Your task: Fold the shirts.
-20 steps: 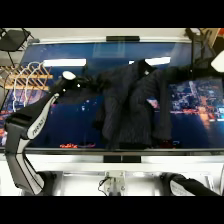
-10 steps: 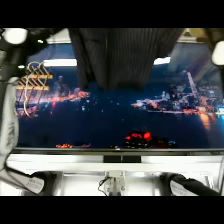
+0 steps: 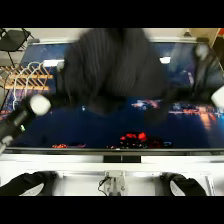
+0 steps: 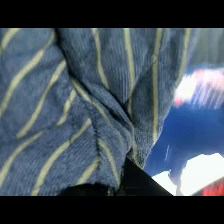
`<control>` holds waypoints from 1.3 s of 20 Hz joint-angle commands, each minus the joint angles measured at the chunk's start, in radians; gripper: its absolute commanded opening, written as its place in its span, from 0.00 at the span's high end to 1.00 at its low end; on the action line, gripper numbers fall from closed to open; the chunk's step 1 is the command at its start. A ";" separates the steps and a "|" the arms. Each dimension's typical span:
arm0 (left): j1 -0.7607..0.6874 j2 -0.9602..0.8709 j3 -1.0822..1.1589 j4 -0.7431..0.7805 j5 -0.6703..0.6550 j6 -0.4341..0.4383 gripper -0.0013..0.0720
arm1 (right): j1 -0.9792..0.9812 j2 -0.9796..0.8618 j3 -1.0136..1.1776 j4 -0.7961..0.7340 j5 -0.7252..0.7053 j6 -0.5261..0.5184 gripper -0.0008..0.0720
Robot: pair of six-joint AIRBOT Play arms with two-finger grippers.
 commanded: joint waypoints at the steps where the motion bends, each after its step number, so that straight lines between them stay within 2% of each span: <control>1: -0.091 0.109 -0.314 0.132 0.015 -0.207 0.91 | -0.001 0.089 -0.256 -0.121 0.128 0.026 0.86; 4: -0.108 0.129 -0.333 0.134 -0.057 -0.206 0.91 | -0.001 0.077 -0.264 -0.211 0.115 0.053 0.85; 7: -0.105 0.125 -0.334 0.173 -0.223 -0.206 0.91 | -0.001 0.077 -0.266 -0.325 0.142 0.101 0.85; 11: -0.105 0.116 -0.348 0.179 -0.420 -0.223 0.91 | -0.001 0.076 -0.341 -0.325 0.171 0.179 0.85; 12: -0.105 0.113 -0.351 0.175 -0.435 -0.225 0.86 | -0.001 0.076 -0.360 -0.316 0.164 0.182 0.75; 13: -0.105 0.114 -0.348 0.163 -0.441 -0.225 0.58 | -0.001 0.077 -0.358 -0.307 0.160 0.181 0.38; 14: -0.105 0.116 -0.336 0.160 -0.457 -0.225 0.29 | -0.001 0.077 -0.342 -0.308 0.163 0.174 0.24; 15: -0.104 0.119 -0.312 0.162 -0.488 -0.224 0.18 | -0.001 0.077 -0.307 -0.314 0.174 0.165 0.24; 20: -0.102 0.200 -0.092 0.258 -0.658 -0.227 0.19 | -0.001 0.075 -0.009 -0.284 0.178 0.155 0.24; 23: -0.102 0.247 0.017 0.265 -0.644 -0.289 0.19 | -0.001 0.029 0.100 -0.204 0.125 0.199 0.24; 26: -0.102 0.245 0.035 0.314 -0.700 -0.293 0.19 | -0.001 -0.047 0.135 -0.145 0.158 0.198 0.24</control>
